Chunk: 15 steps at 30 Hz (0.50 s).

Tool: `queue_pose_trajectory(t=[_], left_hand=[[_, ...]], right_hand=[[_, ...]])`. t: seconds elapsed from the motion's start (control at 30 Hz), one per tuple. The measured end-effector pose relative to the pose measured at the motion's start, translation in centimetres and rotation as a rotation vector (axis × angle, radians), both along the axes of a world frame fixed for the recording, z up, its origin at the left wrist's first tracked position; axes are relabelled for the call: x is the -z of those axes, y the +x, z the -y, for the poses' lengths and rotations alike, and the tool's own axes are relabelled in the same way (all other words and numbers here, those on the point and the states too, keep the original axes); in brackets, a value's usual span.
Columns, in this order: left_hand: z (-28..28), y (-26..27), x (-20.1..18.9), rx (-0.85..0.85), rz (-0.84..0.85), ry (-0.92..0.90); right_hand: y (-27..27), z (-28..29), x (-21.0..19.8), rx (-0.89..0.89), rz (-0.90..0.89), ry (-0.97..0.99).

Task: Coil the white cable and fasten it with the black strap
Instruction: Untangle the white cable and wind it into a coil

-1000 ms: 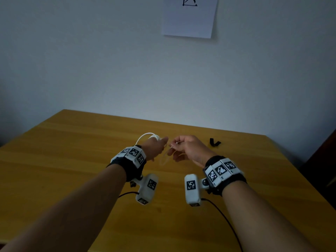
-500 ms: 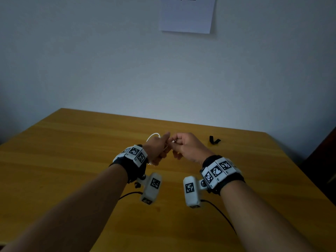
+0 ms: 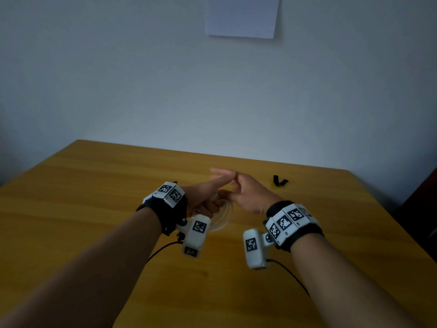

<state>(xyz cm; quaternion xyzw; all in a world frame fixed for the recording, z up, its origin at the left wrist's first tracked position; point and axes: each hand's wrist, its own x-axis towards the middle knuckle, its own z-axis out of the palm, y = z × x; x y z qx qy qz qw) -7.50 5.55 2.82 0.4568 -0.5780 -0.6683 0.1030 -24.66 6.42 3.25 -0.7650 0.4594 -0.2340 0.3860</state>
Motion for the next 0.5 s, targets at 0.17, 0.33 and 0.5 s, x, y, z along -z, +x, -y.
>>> queue_pose_trajectory(t=[0.17, 0.33, 0.5], left_hand=[[1.0, 0.3, -0.1, -0.062, -0.127, 0.115], [1.7, -0.1, 0.0, -0.244, -0.103, 0.013], [3.2, -1.0, 0.7, -0.451, 0.004, -0.187]], right_hand=[[0.2, 0.3, 0.0, 0.028, -0.104, -0.036], [0.5, 1.0, 0.4, 0.063, -0.173, -0.125], [0.6, 1.8, 1.5, 0.096, -0.173, -0.203]])
